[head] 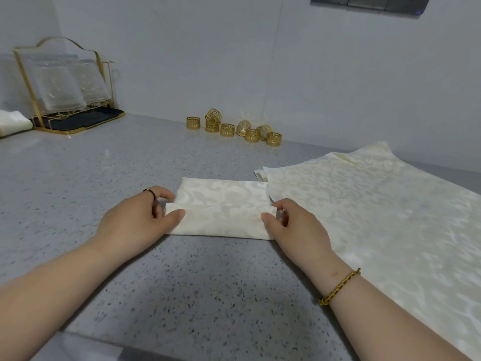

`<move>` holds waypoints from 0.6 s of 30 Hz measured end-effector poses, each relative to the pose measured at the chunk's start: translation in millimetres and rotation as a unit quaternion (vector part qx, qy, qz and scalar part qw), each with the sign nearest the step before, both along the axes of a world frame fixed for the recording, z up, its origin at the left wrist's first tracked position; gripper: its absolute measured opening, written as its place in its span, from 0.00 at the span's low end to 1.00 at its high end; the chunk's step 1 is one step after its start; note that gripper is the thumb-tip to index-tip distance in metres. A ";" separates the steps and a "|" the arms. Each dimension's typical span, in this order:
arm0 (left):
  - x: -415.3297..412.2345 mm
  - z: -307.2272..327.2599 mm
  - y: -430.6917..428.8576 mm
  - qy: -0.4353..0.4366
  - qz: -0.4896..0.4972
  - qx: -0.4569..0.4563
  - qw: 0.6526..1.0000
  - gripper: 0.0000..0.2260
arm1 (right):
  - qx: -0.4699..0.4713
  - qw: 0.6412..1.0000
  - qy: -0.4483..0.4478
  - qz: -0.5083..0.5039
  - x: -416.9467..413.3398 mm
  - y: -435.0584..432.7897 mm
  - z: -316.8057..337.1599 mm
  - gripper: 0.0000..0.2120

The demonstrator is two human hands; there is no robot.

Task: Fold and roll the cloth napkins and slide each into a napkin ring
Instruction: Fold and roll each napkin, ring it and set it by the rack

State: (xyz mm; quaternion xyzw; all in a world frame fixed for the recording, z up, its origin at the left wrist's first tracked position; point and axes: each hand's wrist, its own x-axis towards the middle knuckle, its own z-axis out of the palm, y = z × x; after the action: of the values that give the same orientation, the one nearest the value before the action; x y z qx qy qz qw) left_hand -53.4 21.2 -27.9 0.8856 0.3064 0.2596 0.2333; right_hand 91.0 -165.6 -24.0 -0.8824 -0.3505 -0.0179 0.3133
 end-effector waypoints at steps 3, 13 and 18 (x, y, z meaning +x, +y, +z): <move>-2.0 1.2 -2.5 -0.018 -0.022 0.049 0.998 0.10 | 0.042 0.999 0.007 0.009 0.0 -1.4 -0.4 0.15; -19.4 1.7 6.9 0.026 -0.185 0.007 0.982 0.19 | 0.004 0.989 -0.035 0.145 5.2 -14.2 4.8 0.11; -19.7 -0.3 9.5 0.047 -0.187 0.004 0.981 0.18 | -0.095 0.981 -0.087 0.147 2.5 -13.8 5.2 0.24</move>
State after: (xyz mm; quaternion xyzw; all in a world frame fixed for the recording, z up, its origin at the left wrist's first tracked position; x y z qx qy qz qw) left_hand -73.2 30.7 -28.2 0.9395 0.1449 0.1705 0.2594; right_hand 93.5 -179.4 -18.8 -0.8420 -0.5025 -0.0146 0.1958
